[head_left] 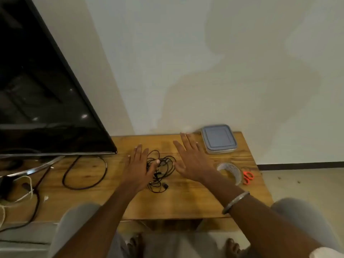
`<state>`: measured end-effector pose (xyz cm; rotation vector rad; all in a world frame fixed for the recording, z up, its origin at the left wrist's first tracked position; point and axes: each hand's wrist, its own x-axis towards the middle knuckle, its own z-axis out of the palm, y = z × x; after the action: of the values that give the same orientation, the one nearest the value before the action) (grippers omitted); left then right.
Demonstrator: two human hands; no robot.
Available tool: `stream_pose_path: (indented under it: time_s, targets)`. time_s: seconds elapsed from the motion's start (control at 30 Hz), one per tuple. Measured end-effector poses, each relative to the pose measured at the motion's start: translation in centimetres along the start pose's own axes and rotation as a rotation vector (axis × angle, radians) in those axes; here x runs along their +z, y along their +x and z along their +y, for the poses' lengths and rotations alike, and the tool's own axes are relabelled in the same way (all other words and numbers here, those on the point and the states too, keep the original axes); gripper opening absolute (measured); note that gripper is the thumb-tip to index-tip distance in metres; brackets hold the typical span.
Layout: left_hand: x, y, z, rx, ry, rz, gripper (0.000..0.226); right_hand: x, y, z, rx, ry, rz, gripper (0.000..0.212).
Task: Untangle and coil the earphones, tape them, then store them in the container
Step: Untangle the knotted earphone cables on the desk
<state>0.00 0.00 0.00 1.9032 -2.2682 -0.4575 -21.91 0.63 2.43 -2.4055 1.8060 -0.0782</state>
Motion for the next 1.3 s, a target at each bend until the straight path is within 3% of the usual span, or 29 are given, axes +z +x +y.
stream_pose_path:
  time_s: [0.13, 0.43, 0.63, 0.77, 0.93, 1.07, 1.3]
  targets:
    - [2.2, 1.2, -1.0, -0.099, -0.017, -0.101, 0.084, 3.4, 1.6, 1.2, -0.093, -0.061, -0.085, 0.081]
    - [3.9, 4.1, -0.2, -0.086, 0.13, -0.135, 0.075, 6.0, 4.1, 1.6, -0.167, -0.004, -0.251, 0.079]
    - [3.3, 4.6, -0.3, -0.104, 0.129, -0.057, 0.05, 6.3, 4.0, 1.5, -0.159, 0.042, -0.259, 0.071]
    - [2.5, 4.7, -0.2, -0.158, -0.033, 0.049, 0.025, 5.8, 3.8, 1.5, -0.161, 0.07, -0.208, 0.06]
    - [2.2, 5.0, -0.7, -0.256, -0.426, 0.092, 0.006, 5.7, 3.9, 1.4, -0.135, 0.105, -0.121, 0.035]
    - [2.0, 5.3, -0.6, -0.297, -0.62, 0.141, 0.008, 5.8, 3.8, 1.6, -0.09, 0.061, -0.069, 0.024]
    - [1.6, 5.7, -0.5, -0.33, -0.861, 0.185, 0.017, 5.5, 3.5, 1.2, -0.049, 0.122, -0.006, 0.025]
